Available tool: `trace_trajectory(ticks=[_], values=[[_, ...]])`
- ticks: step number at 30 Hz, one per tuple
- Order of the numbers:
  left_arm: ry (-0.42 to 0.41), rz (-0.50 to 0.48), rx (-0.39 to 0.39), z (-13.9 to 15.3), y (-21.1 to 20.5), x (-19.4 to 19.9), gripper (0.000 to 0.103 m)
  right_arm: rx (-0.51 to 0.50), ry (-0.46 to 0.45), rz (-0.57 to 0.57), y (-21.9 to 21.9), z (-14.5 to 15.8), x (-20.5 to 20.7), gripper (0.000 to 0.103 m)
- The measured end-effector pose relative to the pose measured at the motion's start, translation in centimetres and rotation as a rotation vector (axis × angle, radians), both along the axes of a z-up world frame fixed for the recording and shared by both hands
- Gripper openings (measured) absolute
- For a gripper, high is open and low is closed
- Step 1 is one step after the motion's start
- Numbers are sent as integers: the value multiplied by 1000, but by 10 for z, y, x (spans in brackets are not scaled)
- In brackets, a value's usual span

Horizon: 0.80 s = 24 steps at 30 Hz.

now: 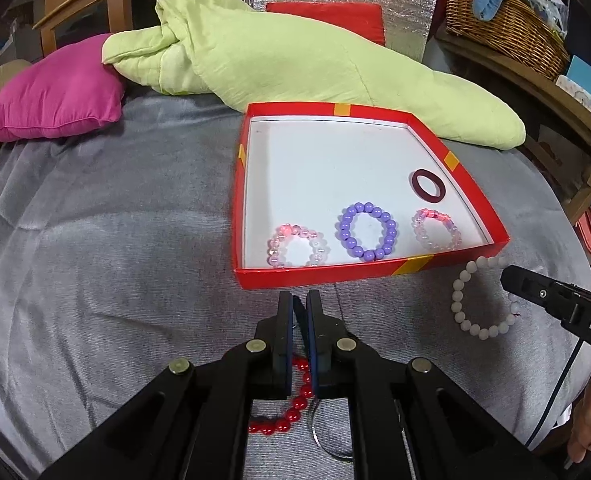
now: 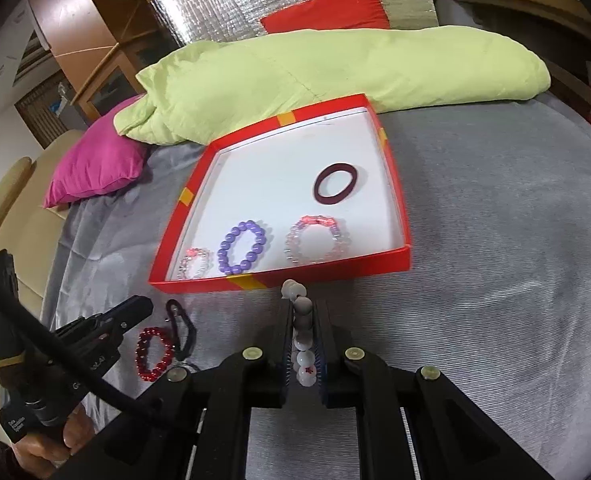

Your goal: Organize jewelry

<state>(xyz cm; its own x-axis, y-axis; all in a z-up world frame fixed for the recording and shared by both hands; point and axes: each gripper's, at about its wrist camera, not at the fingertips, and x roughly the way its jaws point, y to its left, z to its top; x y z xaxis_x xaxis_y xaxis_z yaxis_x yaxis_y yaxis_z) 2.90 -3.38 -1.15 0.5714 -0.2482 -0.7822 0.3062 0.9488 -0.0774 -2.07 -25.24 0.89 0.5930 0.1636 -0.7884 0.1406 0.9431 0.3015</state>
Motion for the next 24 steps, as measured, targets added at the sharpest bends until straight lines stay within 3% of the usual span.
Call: trace_trajectory(ticks=[15,24], values=[[-28,53,-10,9,36,-4,7,30,-31,87,60,0,7,11],[-46,109,-26,15,67,-5,7,-55,-142,156,94,14,2,11]])
